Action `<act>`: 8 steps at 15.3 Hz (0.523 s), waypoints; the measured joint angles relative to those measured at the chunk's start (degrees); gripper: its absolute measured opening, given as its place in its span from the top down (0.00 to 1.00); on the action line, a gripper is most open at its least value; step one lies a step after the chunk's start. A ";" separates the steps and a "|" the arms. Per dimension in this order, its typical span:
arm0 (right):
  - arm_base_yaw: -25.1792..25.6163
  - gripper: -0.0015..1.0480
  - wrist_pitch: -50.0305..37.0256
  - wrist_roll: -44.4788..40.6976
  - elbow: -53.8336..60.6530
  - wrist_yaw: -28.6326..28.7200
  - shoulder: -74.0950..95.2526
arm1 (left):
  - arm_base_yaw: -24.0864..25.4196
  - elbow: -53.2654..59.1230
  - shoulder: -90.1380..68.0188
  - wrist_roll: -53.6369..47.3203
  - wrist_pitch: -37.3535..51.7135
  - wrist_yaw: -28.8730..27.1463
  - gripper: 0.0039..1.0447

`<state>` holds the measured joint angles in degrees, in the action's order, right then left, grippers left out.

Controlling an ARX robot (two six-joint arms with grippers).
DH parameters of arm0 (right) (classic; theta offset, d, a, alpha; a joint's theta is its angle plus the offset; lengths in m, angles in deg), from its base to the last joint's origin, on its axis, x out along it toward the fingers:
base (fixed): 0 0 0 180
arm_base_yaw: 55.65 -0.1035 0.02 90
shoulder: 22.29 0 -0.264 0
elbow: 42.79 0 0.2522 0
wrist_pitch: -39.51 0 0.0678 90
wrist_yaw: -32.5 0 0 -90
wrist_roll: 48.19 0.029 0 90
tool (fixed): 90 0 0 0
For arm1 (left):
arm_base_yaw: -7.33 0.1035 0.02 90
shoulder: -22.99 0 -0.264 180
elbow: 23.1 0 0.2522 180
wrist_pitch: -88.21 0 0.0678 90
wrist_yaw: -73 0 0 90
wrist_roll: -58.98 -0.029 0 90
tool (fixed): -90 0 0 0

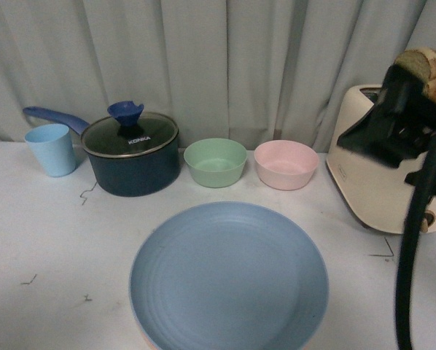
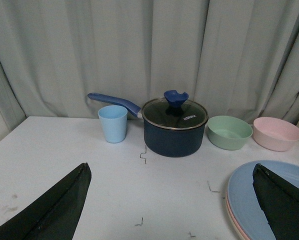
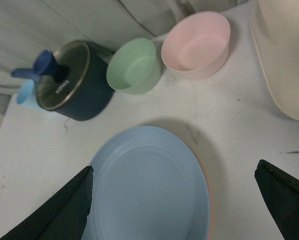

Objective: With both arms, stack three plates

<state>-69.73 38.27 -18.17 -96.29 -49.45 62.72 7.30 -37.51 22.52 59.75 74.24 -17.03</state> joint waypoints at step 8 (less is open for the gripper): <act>14.45 0.84 -13.57 -28.63 25.57 -8.68 -40.65 | 0.02 0.00 0.00 0.00 -0.02 -0.02 0.06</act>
<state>-55.29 24.69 -46.80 -70.72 -58.12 22.06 7.32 -37.51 22.52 59.75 74.21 -17.06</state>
